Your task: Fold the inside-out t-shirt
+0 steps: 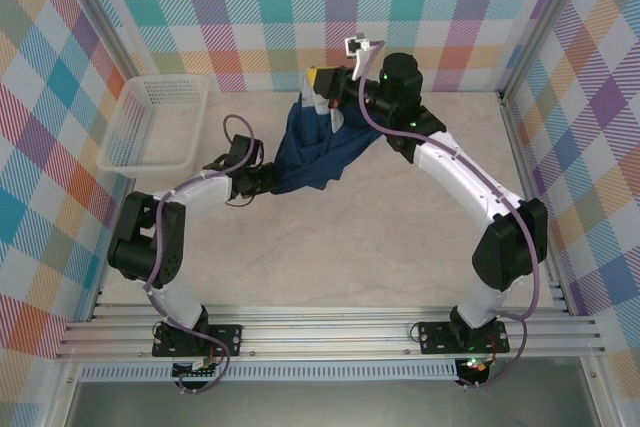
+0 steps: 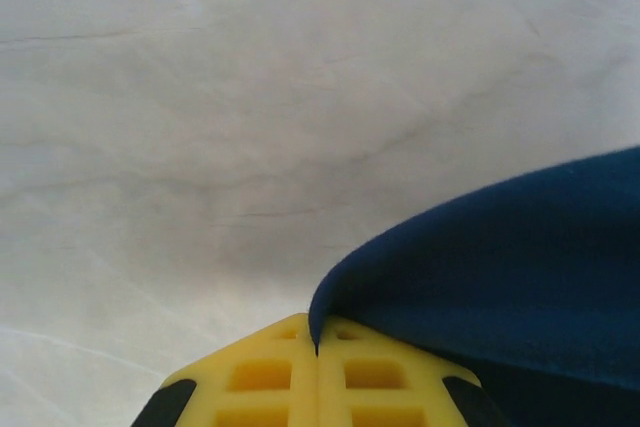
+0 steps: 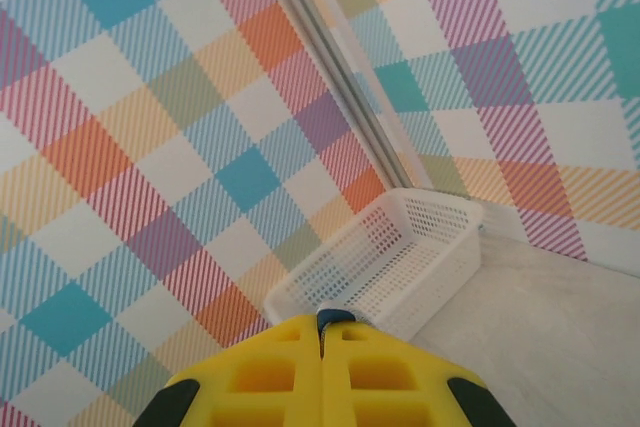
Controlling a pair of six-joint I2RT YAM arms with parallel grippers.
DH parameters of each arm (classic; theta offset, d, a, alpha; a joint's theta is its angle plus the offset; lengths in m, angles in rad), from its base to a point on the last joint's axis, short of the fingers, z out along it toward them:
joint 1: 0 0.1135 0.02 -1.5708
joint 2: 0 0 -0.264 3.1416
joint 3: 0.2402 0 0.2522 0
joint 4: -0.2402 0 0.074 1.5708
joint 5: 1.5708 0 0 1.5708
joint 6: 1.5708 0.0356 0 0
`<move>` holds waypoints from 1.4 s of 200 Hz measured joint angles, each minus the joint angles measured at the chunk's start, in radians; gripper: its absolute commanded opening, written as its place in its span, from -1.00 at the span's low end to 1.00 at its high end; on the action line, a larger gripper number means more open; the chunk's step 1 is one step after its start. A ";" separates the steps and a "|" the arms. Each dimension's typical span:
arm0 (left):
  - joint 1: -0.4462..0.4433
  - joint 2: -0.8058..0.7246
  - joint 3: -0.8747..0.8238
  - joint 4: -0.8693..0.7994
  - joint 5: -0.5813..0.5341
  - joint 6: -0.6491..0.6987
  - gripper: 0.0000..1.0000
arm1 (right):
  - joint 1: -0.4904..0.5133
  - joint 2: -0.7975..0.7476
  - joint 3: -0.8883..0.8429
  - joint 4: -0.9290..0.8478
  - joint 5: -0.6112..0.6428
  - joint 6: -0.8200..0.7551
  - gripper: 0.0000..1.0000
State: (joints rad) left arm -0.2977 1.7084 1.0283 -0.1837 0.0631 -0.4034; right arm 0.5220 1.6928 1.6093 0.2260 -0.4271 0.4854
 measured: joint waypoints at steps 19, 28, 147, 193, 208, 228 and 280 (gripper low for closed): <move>0.000 -0.040 -0.071 0.042 -0.019 -0.016 -0.15 | -0.014 -0.013 -0.035 0.023 -0.040 -0.012 -1.00; 0.000 -0.090 -0.129 0.056 -0.016 -0.019 0.15 | -0.025 -0.024 -0.054 0.021 -0.064 -0.027 -1.00; -0.032 -0.328 0.058 0.106 0.371 -0.074 0.58 | -0.098 -0.121 -0.209 -0.104 -0.364 -0.266 -1.00; -0.093 -0.126 0.204 0.077 0.434 -0.080 -0.20 | -0.098 -0.121 -0.210 -0.129 -0.386 -0.295 -1.00; -0.098 -0.087 0.224 0.071 0.450 -0.093 -0.78 | -0.100 -0.122 -0.213 -0.144 -0.390 -0.312 -1.00; -0.094 -0.047 0.279 0.046 0.452 -0.096 -0.98 | -0.116 -0.144 -0.234 -0.183 -0.394 -0.338 -1.00; 0.122 -0.218 0.093 0.111 0.422 -0.193 -1.00 | -0.308 -0.381 -0.305 -0.222 -0.342 -0.332 -1.00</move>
State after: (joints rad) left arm -0.1761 1.4902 1.1217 -0.0731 0.4854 -0.5961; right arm 0.2138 1.3113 1.3045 0.0044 -0.7692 0.1532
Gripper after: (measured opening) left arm 0.052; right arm 0.052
